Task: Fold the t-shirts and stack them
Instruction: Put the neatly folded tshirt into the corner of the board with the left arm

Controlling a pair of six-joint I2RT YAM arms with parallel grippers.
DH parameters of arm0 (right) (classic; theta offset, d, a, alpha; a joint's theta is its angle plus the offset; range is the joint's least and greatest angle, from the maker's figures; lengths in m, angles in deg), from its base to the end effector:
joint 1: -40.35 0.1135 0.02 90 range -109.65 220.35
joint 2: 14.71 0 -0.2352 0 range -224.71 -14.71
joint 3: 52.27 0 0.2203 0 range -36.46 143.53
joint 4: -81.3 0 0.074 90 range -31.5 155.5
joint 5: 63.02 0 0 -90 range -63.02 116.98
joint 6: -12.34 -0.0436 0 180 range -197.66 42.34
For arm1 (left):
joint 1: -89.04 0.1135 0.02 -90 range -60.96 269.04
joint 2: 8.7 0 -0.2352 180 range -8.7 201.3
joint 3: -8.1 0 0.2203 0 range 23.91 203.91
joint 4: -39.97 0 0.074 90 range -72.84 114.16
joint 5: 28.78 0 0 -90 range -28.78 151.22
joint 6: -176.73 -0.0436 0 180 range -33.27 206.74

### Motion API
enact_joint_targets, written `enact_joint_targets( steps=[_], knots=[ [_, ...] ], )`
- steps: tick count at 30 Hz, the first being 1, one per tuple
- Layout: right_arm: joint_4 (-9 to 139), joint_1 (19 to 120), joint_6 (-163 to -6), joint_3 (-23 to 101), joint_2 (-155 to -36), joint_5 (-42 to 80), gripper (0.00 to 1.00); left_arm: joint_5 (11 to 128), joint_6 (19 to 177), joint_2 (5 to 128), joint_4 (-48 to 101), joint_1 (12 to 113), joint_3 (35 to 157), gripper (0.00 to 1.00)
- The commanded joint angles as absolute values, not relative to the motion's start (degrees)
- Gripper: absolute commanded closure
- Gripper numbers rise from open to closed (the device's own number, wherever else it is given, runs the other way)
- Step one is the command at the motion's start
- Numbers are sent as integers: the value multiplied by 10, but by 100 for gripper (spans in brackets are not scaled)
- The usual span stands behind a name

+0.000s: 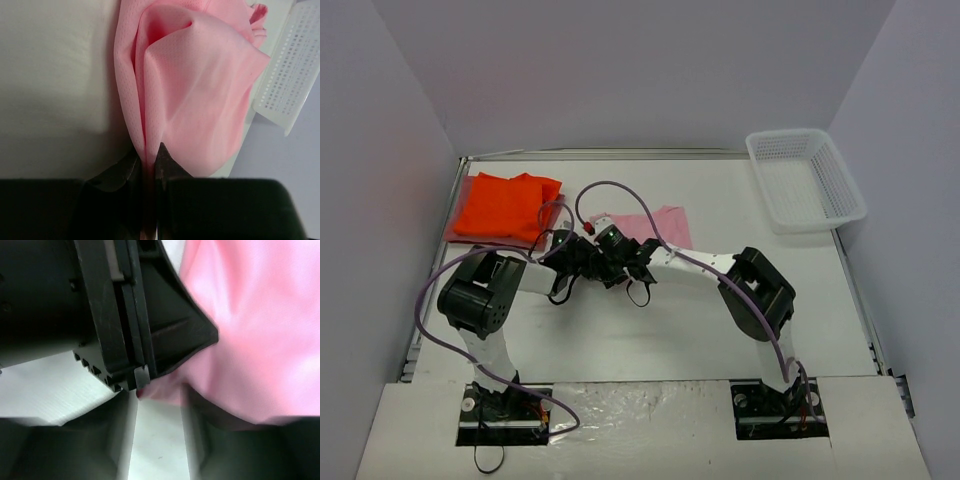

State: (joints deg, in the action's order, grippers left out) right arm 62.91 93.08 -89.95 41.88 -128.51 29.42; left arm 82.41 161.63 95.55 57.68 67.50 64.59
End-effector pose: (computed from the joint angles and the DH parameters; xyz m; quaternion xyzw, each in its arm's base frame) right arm 0.2528 0.3291 0.1822 -0.3019 0.8466 0.2192 0.3796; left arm 0.2967 -0.1341 0.1210 -0.3002 0.8021 -0.4723 0.2084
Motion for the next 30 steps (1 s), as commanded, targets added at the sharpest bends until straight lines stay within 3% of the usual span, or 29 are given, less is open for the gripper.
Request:
enact_joint_targets(
  steps=[1,4,6,21,30],
  knots=[
    [615,944,-902,401,-1245,287,40,796,1571,952,525,677,673,98],
    [613,952,-905,389,-1243,287,9,796,1563,954,517,677,681,98],
    [603,957,-906,384,-1239,291,0,799,1562,959,518,676,685,98],
    [463,962,-948,327,-1071,395,0,750,1418,955,328,663,786,98],
    [484,948,-972,266,-1066,425,0,684,1348,969,195,657,858,98]
  ],
)
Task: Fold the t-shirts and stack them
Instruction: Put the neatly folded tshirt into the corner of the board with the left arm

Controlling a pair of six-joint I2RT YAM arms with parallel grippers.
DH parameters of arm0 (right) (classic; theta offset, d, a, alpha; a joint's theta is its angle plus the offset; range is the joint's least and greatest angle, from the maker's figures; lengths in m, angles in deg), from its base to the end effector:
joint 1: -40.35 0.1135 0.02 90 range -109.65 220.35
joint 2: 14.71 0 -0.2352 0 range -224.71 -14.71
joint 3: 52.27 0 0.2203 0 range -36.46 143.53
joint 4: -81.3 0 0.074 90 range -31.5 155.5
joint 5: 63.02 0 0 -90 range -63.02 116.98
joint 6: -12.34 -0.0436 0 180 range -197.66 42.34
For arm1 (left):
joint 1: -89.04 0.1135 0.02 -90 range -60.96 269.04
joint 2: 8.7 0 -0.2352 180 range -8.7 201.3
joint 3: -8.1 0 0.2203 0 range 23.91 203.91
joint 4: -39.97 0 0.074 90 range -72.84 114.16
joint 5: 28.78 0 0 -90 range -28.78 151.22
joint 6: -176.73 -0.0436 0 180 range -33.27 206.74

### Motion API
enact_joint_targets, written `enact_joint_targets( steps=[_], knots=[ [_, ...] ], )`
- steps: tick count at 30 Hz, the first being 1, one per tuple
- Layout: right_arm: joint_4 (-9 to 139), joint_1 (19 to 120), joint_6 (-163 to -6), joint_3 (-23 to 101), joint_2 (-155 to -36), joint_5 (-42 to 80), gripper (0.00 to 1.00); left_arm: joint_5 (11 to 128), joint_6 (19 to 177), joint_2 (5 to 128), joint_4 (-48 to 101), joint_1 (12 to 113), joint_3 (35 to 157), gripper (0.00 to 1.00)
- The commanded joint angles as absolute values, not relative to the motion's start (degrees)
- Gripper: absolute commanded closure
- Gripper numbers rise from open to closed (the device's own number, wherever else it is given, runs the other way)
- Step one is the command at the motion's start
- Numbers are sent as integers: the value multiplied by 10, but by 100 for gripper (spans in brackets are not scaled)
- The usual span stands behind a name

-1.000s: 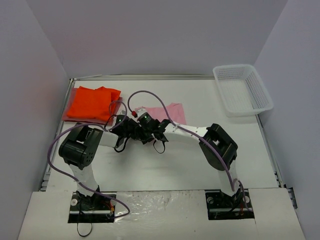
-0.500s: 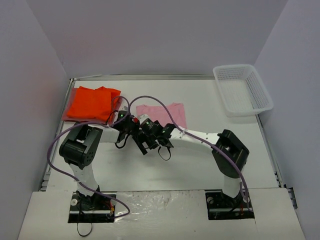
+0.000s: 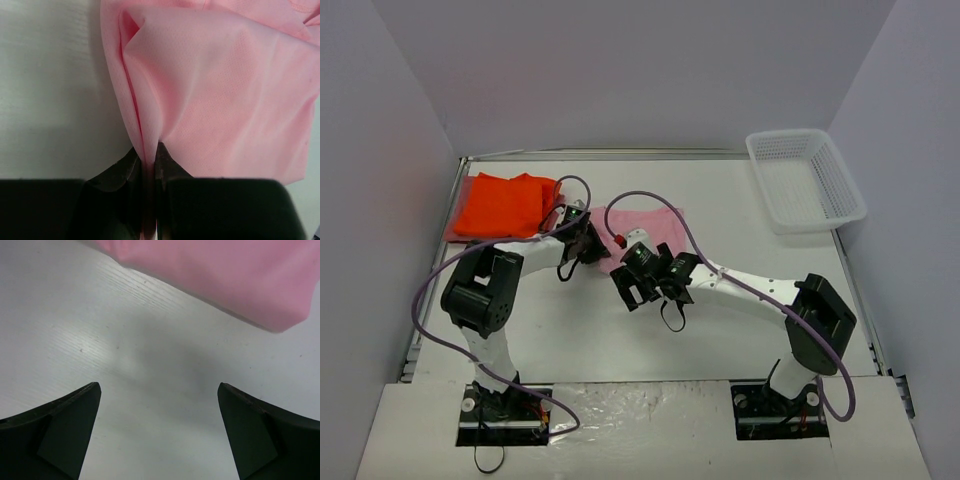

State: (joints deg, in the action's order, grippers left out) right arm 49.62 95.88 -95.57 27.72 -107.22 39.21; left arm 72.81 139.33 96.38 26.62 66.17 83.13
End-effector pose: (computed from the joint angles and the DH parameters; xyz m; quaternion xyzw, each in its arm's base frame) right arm 0.1938 0.2660 0.2194 -0.2561 0.8804 0.1527 0.3688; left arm 0.3252 -0.1467 0.1501 -0.1958 0.8934 -0.3142 0.2545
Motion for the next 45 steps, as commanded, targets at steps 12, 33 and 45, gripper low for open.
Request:
enact_joint_targets(
  steps=[12,33,45],
  knots=[
    [526,897,-973,195,-1025,410,0,583,1272,1019,38,622,1037,97],
    [557,878,-978,172,-1045,400,0,440,1162,1024,-190,635,1251,98],
    [570,875,-979,164,-1060,389,0,382,1106,1045,-261,657,1344,98]
  ],
)
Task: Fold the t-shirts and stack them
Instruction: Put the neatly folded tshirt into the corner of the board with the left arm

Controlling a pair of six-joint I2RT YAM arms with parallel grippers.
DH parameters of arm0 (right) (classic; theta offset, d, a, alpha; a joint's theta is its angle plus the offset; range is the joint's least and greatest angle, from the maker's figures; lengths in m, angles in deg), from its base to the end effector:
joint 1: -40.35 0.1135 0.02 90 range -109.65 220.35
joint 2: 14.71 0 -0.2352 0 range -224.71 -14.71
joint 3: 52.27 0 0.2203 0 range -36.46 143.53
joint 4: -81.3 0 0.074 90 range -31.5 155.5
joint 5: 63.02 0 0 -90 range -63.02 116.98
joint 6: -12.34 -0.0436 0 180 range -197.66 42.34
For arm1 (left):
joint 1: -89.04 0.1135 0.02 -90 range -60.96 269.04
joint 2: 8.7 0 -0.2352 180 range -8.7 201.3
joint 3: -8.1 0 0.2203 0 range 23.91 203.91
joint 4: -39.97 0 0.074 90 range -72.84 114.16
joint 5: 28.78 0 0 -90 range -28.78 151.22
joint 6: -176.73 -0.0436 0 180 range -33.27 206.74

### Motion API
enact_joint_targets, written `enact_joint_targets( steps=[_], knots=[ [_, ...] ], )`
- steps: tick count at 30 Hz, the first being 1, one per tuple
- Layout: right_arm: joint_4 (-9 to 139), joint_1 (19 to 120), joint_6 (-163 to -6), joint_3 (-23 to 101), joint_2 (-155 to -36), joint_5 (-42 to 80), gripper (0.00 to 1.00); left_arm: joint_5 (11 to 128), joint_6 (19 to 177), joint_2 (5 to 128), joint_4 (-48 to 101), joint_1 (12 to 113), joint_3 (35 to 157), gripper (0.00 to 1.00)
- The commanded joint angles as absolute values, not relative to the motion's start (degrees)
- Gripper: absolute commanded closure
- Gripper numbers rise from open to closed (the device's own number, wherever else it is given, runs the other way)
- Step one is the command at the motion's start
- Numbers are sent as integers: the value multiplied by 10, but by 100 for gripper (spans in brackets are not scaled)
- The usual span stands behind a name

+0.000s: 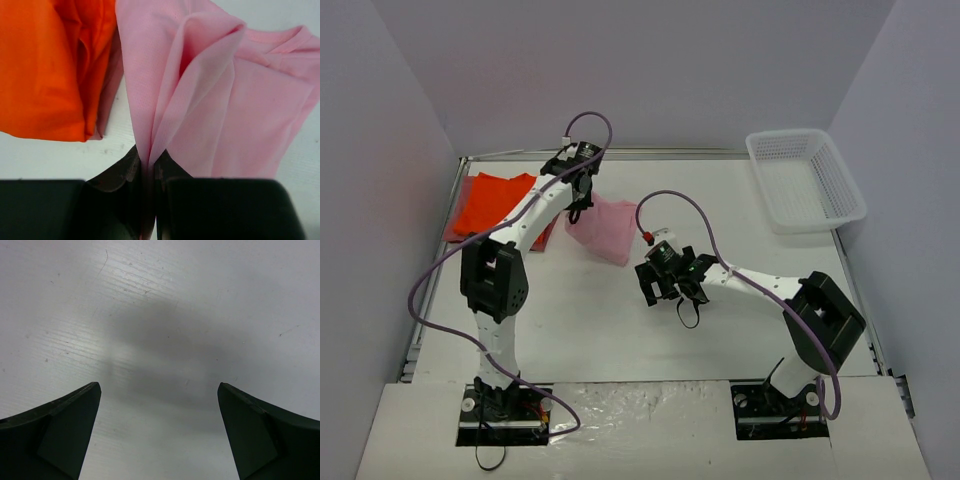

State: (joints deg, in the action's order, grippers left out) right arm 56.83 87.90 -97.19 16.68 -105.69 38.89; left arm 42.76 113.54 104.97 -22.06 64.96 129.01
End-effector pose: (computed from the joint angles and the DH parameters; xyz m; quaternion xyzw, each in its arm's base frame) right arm 0.2149 0.2216 0.1814 -0.1863 0.9056 0.1233 0.3604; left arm 0.3703 -0.1504 0.2624 -0.0709 0.9394 0.0098 0.3353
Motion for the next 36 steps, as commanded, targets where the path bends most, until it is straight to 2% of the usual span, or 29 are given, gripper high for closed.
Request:
enact_joint_targets(
  steps=[1,12,19,32,36],
  knots=[
    [570,875,-979,164,-1060,387,0,378,1097,1049,-270,657,1353,98],
    [570,875,-973,169,-1077,379,0,376,1063,1122,-324,659,1468,98],
    [571,874,-967,172,-1099,377,0,331,1039,1152,-361,658,1527,98],
    [577,872,-964,174,-1124,374,0,327,1038,1108,-338,666,1521,98],
    [577,871,-964,175,-1127,374,0,335,1041,1078,-304,678,1472,98]
  ],
)
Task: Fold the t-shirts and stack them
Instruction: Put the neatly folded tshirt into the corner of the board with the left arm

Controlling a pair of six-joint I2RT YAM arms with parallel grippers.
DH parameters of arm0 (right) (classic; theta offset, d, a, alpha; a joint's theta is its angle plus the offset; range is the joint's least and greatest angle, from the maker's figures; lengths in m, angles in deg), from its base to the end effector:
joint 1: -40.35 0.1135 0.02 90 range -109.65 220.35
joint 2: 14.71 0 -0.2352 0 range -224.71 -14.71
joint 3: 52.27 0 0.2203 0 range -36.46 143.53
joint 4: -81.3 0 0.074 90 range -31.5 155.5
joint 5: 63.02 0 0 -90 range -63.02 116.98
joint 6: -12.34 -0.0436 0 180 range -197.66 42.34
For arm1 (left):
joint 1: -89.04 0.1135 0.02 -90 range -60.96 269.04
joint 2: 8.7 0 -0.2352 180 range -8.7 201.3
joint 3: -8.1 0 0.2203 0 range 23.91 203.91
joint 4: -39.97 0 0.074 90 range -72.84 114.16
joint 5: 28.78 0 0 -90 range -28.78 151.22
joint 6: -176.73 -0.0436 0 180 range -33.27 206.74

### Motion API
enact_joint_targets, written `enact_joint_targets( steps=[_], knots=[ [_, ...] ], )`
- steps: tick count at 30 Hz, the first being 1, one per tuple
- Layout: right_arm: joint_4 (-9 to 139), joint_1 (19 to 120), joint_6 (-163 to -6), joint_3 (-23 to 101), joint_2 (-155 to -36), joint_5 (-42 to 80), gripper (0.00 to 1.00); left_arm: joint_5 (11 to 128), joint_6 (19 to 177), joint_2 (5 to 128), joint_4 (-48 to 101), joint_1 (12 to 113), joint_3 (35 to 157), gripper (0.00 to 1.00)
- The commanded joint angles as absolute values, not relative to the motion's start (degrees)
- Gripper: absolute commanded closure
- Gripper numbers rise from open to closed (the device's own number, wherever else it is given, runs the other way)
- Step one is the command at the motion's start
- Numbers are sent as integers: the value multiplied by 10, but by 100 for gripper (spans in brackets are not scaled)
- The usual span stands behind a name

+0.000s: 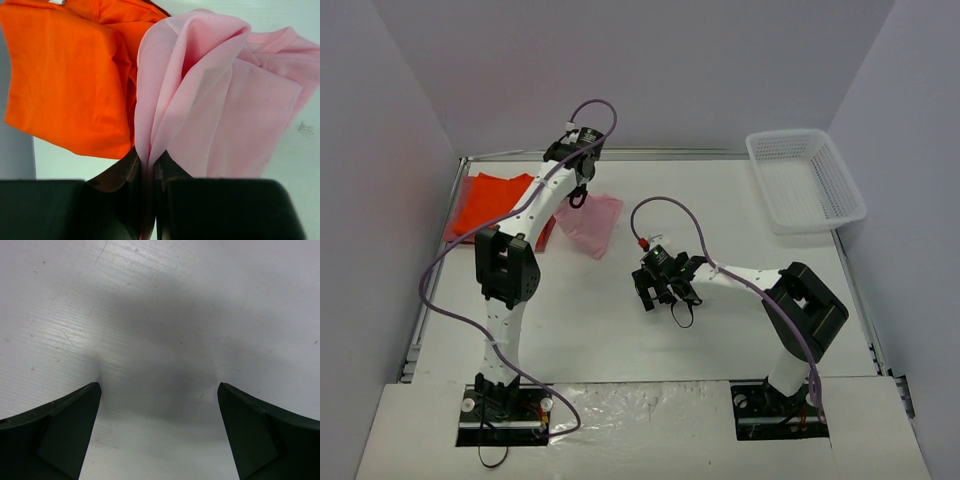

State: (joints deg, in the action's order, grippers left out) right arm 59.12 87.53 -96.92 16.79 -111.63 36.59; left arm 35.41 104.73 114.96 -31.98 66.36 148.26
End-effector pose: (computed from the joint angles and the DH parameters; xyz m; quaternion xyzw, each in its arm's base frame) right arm 0.2216 0.2285 0.1544 -0.1982 0.9158 0.1207 0.3280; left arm 0.4002 -0.1467 0.2786 -0.0283 0.9327 0.0994 0.3455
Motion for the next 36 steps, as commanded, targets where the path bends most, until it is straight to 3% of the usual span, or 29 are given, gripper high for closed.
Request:
enact_joint_targets(
  steps=[1,36],
  knots=[
    [578,871,-964,175,-1127,372,0,340,1043,1074,-302,682,1470,98],
    [593,872,-958,183,-1175,345,0,435,1052,959,-258,763,1436,98]
  ],
)
